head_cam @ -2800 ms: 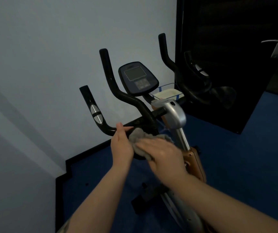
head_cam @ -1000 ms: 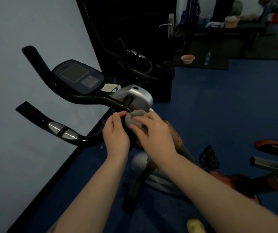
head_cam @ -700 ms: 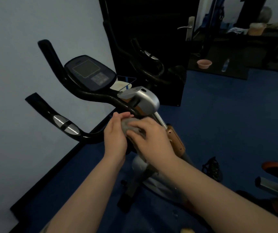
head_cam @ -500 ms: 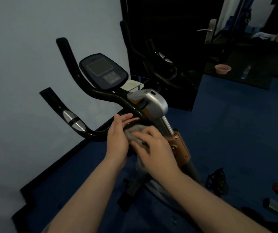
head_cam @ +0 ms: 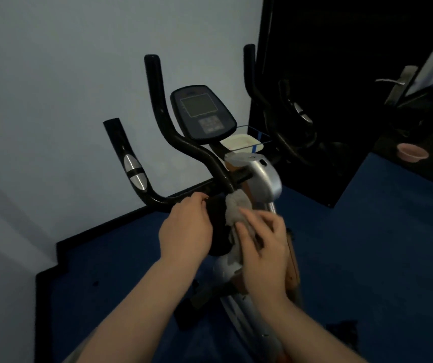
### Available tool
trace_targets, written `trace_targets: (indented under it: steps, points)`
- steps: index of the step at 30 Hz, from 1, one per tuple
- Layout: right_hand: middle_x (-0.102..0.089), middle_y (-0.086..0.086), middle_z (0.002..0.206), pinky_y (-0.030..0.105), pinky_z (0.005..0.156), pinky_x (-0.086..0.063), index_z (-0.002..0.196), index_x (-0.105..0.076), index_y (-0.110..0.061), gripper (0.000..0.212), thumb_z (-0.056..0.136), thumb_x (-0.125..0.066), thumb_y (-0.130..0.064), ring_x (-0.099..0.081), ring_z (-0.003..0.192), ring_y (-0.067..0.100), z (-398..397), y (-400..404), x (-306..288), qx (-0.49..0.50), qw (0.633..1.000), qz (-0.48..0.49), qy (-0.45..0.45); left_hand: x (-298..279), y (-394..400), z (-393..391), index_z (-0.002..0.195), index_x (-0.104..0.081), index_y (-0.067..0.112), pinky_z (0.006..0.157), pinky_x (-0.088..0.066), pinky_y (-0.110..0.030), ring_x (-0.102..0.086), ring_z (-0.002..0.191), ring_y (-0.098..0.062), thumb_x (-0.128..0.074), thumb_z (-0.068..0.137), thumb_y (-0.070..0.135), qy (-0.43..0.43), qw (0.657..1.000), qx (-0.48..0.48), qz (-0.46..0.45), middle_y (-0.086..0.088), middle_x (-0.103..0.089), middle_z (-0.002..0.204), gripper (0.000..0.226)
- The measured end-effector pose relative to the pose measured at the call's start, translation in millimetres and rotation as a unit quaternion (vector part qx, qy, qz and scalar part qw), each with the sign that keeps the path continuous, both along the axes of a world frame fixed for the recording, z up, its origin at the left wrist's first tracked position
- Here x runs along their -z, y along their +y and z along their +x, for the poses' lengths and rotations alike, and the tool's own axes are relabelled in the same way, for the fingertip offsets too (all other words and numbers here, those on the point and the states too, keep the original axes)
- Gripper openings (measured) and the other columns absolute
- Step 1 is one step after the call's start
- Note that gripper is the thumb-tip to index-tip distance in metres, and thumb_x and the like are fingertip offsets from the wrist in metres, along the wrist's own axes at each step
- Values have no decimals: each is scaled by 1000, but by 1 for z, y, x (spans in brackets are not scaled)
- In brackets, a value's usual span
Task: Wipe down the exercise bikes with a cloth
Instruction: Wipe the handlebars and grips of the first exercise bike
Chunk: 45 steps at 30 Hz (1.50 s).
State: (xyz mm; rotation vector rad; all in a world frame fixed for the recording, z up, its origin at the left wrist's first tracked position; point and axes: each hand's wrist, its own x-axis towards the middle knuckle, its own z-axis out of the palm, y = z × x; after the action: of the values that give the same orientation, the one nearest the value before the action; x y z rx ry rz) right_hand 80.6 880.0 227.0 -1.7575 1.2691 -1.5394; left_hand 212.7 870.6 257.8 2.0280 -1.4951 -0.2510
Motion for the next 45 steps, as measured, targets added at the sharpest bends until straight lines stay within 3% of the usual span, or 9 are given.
trace_targets:
  steps: [4, 9, 13, 19, 25, 28, 31, 35, 45]
  points:
    - [-50, -9, 106, 5, 83, -40, 112, -68, -27, 27, 88, -69, -15, -51, 100, -3, -2, -31, -11, -50, 998, 9, 23, -1, -1, -7, 114, -58, 24, 77, -48, -41, -54, 94, -15, -34, 103, 35, -4, 998, -52, -37, 5, -56, 106, 29]
    - [-52, -4, 116, 31, 87, -51, 117, -68, -25, 28, 91, -64, -18, -52, 108, 15, 8, -55, -28, -147, 979, 11, 141, 4, 0, -10, 93, -56, 27, 61, -43, -35, -56, 72, -10, -31, 102, 40, 105, 986, -124, -44, 7, -59, 83, 30]
    - [-55, -5, 121, 21, 94, -47, 121, -66, -26, 32, 91, -63, -14, -53, 114, 10, -16, -39, -10, -172, 981, 3, 91, 7, 0, -10, 89, -59, 28, 59, -44, -31, -58, 71, -9, -31, 103, 40, 188, 971, -131, -62, 5, -62, 78, 34]
    - [-66, -9, 108, 21, 89, -50, 117, -68, -27, 26, 93, -61, -21, -60, 99, 2, 13, -78, -43, -245, 958, 88, 119, 4, 0, -11, 85, -57, 24, 64, -49, -39, -58, 71, -13, -31, 103, 40, 166, 974, -145, -51, 2, -61, 77, 35]
    - [-54, -4, 121, 11, 94, -42, 123, -65, -23, 36, 90, -64, -7, -53, 114, 5, -16, -37, -3, -184, 980, -16, 75, 6, 6, -13, 77, -54, 28, 51, -40, -31, -55, 59, -10, -39, 100, 38, 141, 976, -140, -89, 5, -58, 66, 29]
    - [-54, -7, 114, 21, 89, -49, 122, -64, -25, 32, 92, -62, -15, -55, 104, 6, -5, -54, -14, -190, 975, 3, 116, 8, 1, -8, 80, -55, 29, 53, -42, -34, -55, 61, -11, -37, 100, 38, 147, 981, -112, -56, 5, -59, 68, 28]
    - [-57, -10, 113, 32, 85, -51, 124, -62, -28, 29, 96, -56, -26, -55, 99, 4, 14, -69, -29, -192, 965, 27, 177, 10, -2, -3, 78, -55, 23, 54, -38, -27, -52, 59, -10, -35, 102, 36, 218, 972, -83, -37, 4, -58, 68, 34]
    - [-56, -3, 114, 20, 91, -48, 132, -57, -23, 39, 95, -58, -11, -56, 106, 5, 3, -44, -12, -161, 984, -1, 73, 10, -1, 1, 84, -61, 11, 62, -44, -27, -57, 70, -17, -34, 103, 31, 310, 948, -59, -44, -5, -63, 79, 39]
    - [-58, -7, 107, 18, 88, -47, 128, -61, -24, 33, 96, -57, -22, -56, 101, 1, 13, -47, -21, -115, 987, 85, 69, 18, -5, 7, 91, -64, 23, 66, -47, -21, -65, 81, -9, -36, 104, 31, 401, 915, 9, -39, 6, -68, 85, 32]
